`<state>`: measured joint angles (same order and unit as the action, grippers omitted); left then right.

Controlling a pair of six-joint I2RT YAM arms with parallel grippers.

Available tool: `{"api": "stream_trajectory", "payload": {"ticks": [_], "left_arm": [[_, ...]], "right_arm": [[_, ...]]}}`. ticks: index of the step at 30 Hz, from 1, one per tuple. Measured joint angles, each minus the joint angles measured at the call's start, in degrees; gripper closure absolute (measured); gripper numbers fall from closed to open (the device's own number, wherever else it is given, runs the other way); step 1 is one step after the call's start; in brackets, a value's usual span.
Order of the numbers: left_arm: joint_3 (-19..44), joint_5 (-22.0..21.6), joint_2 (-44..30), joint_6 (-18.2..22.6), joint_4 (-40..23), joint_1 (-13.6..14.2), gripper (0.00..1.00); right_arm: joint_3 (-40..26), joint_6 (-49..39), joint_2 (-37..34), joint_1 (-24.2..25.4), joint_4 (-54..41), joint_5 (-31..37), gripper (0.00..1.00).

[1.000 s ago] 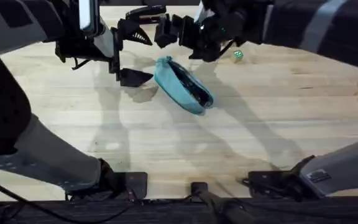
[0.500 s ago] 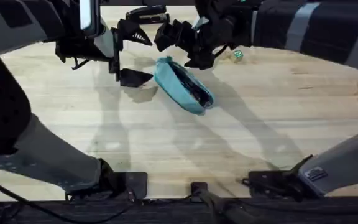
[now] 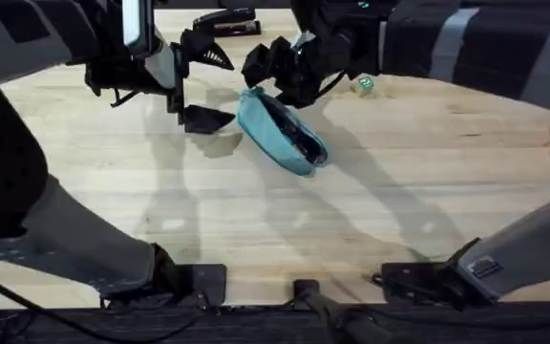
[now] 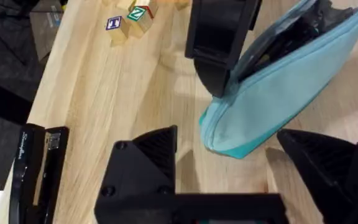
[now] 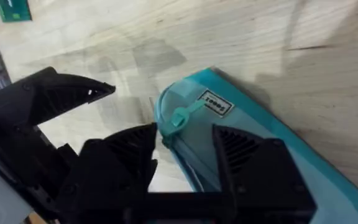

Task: Unzip the bag, pick up the pens from the table one at a time and place them inside, then zip the bag closed.

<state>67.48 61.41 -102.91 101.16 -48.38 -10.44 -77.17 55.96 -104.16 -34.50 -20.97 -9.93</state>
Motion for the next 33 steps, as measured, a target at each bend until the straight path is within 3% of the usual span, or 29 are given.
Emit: {"api": "stream_trajectory", "payload": {"ticks": [16, 25, 33], "left_arm": [[0.0, 0.2, 0.0, 0.0, 0.0, 0.0, 0.008], [0.0, 0.3, 0.0, 0.0, 0.0, 0.0, 0.008], [0.0, 0.3, 0.0, 0.0, 0.0, 0.0, 0.008]], "right_arm": [[0.0, 0.5, 0.0, 0.0, 0.0, -0.3, 0.956], [0.0, -1.2, 0.0, 1.1, 0.1, -0.7, 0.972], [0.0, -8.3, 0.1, 1.2, 0.6, -0.8, 0.97]]}}
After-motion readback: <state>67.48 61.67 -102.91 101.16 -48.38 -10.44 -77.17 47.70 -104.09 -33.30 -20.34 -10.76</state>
